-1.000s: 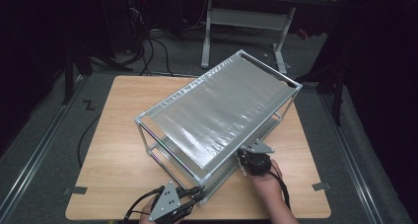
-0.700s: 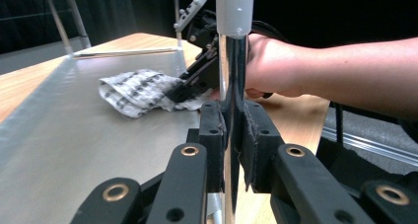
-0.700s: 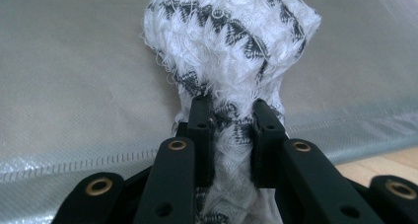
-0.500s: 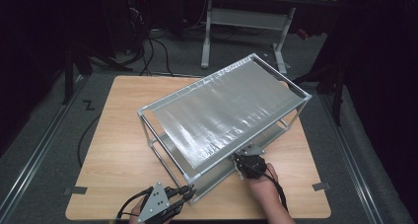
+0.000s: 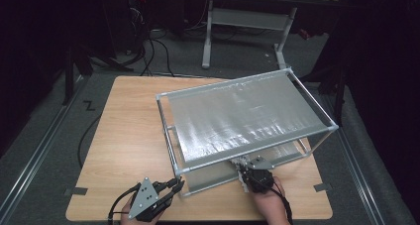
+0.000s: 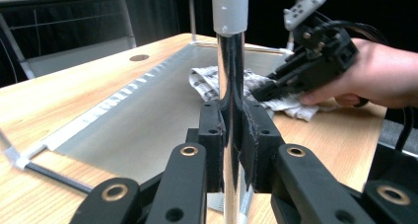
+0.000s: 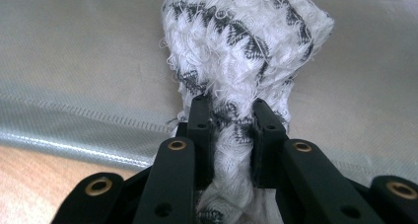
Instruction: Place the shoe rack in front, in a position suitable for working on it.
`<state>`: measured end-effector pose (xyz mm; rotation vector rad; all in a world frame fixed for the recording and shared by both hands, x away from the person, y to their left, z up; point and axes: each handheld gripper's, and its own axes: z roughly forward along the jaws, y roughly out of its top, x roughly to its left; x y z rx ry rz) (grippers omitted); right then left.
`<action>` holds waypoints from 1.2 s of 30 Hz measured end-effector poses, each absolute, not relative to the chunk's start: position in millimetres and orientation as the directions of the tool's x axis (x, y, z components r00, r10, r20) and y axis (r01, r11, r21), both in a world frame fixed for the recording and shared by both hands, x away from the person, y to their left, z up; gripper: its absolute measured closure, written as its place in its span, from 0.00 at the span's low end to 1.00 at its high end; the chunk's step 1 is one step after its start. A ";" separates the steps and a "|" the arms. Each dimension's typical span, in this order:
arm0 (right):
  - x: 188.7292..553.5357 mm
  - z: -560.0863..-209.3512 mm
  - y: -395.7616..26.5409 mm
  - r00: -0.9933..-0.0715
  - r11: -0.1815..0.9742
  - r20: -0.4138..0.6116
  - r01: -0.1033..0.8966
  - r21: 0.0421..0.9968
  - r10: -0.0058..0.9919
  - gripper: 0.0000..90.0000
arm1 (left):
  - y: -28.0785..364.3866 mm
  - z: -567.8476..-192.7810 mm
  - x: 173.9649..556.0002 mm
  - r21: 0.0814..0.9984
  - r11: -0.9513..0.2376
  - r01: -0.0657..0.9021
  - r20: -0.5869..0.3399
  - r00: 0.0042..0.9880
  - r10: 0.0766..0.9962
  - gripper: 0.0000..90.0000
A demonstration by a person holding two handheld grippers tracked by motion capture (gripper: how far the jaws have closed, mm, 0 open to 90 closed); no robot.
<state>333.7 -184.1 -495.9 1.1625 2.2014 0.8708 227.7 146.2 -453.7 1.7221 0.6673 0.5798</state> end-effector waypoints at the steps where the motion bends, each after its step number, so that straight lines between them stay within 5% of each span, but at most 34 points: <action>1: 332.9 -496.2 -184.9 -0.515 0.437 -0.140 0.518 0.735 0.845 0.84 | 146.4 -453.8 228.2 0.972 -0.188 0.142 0.030 0.717 0.697 0.89; 6: 326.2 -490.6 -180.2 -0.511 0.403 -0.121 0.488 0.775 0.851 0.82 | 146.3 -454.0 228.0 0.972 -0.187 0.141 0.030 0.718 0.695 0.90; 13: 308.1 -481.7 -141.7 -0.617 0.411 -0.093 0.396 0.821 0.781 0.80 | 137.3 -453.9 220.4 0.971 -0.204 0.124 0.047 0.737 0.674 0.89; 23: 297.1 -492.8 -89.8 -0.708 0.423 -0.010 0.411 0.807 0.706 0.76 | 131.4 -454.5 213.1 0.971 -0.209 0.114 0.057 0.740 0.670 0.89; 32: 286.6 -488.0 -81.9 -0.742 0.414 -0.015 0.356 0.838 0.670 0.54 | 133.1 -455.1 213.6 0.971 -0.215 0.102 0.071 0.738 0.672 0.89; 35: 280.2 -483.7 -88.0 -0.741 0.414 -0.041 0.328 0.849 0.671 0.57 | 133.5 -455.1 213.9 0.971 -0.216 0.101 0.073 0.736 0.673 0.88; 36: 275.8 -482.8 -95.6 -0.732 0.423 -0.069 0.311 0.851 0.677 0.66 | 133.8 -455.1 214.0 0.971 -0.217 0.100 0.074 0.736 0.673 0.89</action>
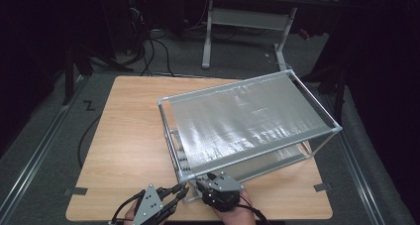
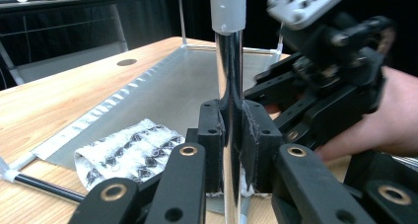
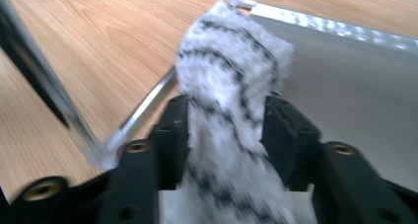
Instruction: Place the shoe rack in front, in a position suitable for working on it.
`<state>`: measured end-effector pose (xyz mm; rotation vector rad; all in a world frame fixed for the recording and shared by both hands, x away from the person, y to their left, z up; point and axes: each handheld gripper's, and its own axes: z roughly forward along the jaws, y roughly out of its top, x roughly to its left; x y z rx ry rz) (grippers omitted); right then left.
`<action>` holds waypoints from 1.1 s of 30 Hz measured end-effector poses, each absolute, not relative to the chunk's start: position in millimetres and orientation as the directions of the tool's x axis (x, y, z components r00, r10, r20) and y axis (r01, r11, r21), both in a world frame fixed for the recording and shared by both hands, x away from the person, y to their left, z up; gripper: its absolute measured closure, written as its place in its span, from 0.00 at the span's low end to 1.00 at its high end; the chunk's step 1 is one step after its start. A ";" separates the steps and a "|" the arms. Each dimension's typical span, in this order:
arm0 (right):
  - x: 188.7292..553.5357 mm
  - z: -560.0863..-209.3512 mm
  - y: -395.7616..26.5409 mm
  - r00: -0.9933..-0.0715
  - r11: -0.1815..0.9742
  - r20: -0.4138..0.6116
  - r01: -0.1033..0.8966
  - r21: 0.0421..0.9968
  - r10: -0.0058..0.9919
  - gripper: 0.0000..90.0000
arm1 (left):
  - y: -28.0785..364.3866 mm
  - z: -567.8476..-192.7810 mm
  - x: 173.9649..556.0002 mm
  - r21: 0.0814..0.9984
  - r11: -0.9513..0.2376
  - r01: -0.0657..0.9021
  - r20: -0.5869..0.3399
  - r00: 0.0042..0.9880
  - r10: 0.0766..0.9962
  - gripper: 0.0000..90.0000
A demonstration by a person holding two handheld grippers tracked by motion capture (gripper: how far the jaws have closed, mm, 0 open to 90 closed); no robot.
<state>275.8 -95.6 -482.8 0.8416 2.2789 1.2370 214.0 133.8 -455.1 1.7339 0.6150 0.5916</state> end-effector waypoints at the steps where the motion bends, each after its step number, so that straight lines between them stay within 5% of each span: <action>1: 275.8 -482.8 -95.6 -0.732 0.423 -0.069 0.311 0.851 0.677 0.66 | 133.8 -455.1 214.0 0.971 -0.217 0.100 0.074 0.736 0.673 0.88; 6: 277.1 -495.8 -95.3 -0.750 0.442 -0.015 0.373 0.815 0.661 0.81 | 134.3 -454.9 214.6 0.971 -0.215 0.103 0.073 0.732 0.678 0.88; 11: 272.2 -496.5 -77.5 -0.791 0.448 0.001 0.349 0.823 0.612 0.80 | 134.4 -455.0 214.4 0.971 -0.214 0.104 0.072 0.730 0.680 0.88; 16: 274.3 -493.9 -71.5 -0.770 0.433 -0.039 0.316 0.844 0.636 0.66 | 134.1 -455.2 214.4 0.972 -0.210 0.102 0.072 0.727 0.683 0.88; 20: 279.6 -504.2 -67.5 -0.761 0.470 -0.033 0.366 0.803 0.648 0.73 | 131.8 -455.0 217.1 0.976 -0.192 0.106 0.059 0.718 0.693 0.80; 23: 280.1 -503.4 -68.3 -0.759 0.485 -0.052 0.360 0.797 0.649 0.76 | 132.0 -455.8 220.5 0.977 -0.171 0.129 0.021 0.735 0.677 0.89; 33: 289.1 -501.7 -93.4 -0.698 0.484 -0.080 0.403 0.777 0.711 0.77 | 144.4 -452.5 215.4 0.970 -0.197 0.142 0.039 0.709 0.704 0.90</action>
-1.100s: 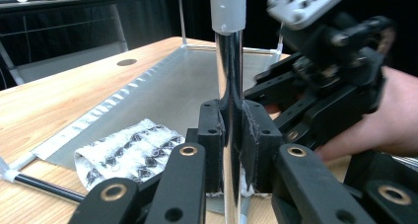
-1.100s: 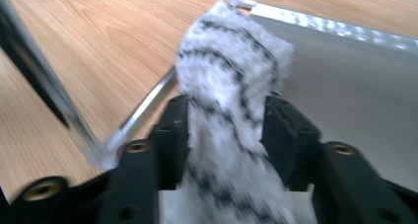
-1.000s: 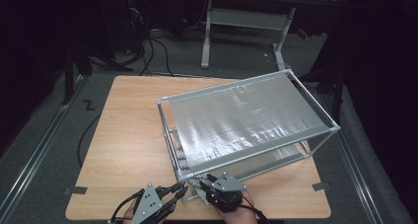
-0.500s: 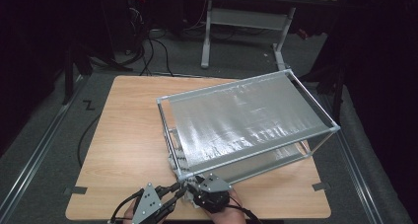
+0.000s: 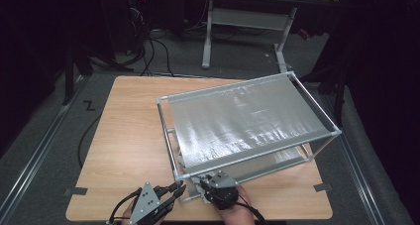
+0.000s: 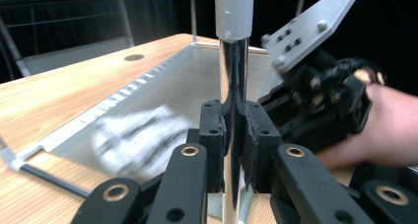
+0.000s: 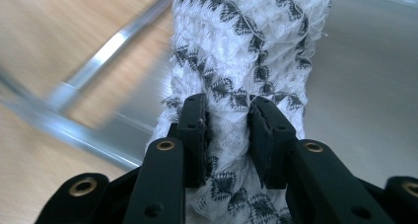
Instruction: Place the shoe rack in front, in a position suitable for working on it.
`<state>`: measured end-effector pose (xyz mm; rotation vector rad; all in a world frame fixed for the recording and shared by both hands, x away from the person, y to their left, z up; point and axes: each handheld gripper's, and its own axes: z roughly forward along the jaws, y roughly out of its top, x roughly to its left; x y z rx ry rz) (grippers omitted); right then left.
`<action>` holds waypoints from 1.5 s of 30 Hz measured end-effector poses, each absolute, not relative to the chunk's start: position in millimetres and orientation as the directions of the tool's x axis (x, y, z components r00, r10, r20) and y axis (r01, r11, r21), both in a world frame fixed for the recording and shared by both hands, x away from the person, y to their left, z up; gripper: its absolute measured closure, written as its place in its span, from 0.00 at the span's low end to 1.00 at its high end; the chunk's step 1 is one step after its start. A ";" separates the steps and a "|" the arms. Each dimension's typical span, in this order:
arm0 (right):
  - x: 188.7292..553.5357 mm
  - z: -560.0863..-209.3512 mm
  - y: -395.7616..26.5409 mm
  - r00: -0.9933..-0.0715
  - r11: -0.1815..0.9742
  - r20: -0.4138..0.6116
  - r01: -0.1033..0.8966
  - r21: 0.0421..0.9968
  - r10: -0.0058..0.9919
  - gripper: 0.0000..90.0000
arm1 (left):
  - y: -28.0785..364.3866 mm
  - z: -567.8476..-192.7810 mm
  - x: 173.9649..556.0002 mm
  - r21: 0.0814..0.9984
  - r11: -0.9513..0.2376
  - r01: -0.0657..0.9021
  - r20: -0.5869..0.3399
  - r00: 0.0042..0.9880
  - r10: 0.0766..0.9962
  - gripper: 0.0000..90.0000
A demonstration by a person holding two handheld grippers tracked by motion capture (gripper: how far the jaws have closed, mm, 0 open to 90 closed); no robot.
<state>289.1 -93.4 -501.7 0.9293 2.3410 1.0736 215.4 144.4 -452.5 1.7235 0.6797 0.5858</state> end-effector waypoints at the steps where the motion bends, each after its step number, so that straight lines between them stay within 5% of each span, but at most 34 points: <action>1: 293.3 -502.2 -99.1 -0.704 0.495 -0.114 0.365 0.788 0.701 0.77 | 146.4 -452.9 214.5 0.970 -0.197 0.140 0.041 0.707 0.706 0.90; 15: 333.6 -500.7 -216.4 -0.457 0.363 -0.112 0.509 0.780 0.882 0.76 | 157.5 -454.9 211.6 0.974 -0.183 0.132 0.038 0.702 0.711 0.90; 31: 354.2 -497.3 -320.5 -0.200 0.238 -0.148 0.568 0.788 0.968 0.75 | 159.0 -455.3 211.4 0.975 -0.184 0.126 0.043 0.703 0.710 0.89; 45: 357.2 -500.3 -326.8 -0.193 0.206 -0.113 0.578 0.790 0.975 0.71 | 159.2 -455.4 211.8 0.975 -0.184 0.123 0.045 0.705 0.708 0.89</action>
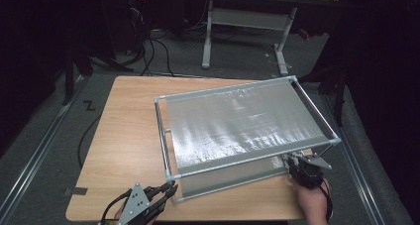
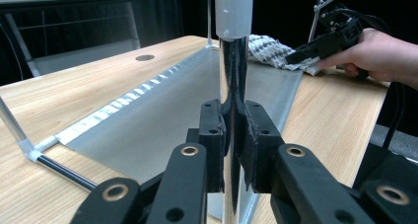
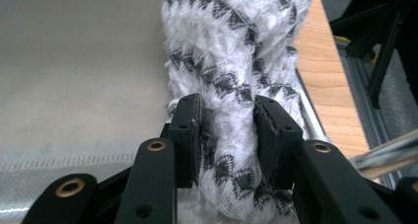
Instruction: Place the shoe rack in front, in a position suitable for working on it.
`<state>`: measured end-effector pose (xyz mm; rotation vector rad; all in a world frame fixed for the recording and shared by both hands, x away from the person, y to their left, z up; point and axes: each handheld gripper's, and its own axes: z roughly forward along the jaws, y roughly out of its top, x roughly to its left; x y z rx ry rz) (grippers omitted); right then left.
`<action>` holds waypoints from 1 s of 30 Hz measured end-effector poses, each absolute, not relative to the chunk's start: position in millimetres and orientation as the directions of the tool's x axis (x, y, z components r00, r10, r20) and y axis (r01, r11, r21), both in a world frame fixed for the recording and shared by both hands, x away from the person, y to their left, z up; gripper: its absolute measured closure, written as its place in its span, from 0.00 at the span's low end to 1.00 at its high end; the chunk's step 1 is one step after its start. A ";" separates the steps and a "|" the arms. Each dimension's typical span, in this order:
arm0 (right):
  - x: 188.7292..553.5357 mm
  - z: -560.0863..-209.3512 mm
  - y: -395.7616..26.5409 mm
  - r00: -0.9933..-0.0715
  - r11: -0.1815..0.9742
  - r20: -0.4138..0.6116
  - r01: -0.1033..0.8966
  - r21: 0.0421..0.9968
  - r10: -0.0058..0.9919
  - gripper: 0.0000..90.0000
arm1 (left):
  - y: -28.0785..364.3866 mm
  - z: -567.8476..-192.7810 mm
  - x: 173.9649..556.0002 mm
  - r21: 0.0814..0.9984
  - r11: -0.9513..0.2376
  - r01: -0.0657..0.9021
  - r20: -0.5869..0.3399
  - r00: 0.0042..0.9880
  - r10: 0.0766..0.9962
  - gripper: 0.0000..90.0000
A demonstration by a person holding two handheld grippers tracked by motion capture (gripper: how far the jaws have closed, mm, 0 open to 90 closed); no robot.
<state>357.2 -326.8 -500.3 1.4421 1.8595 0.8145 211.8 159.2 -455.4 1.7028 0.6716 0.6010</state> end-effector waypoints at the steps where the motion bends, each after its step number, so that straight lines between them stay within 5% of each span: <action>1: 357.2 -500.3 -326.8 -0.193 0.206 -0.113 0.578 0.790 0.975 0.71 | 159.2 -455.4 211.8 0.975 -0.184 0.123 0.045 0.705 0.708 0.89; 19: 351.2 -500.0 -288.4 -0.303 0.261 -0.095 0.572 0.778 0.948 0.77 | 159.9 -456.7 212.4 0.976 -0.185 0.112 0.051 0.712 0.700 0.89; 30: 332.8 -501.8 -219.4 -0.481 0.340 -0.050 0.537 0.772 0.875 0.71 | 159.9 -456.7 212.8 0.976 -0.187 0.111 0.053 0.714 0.699 0.89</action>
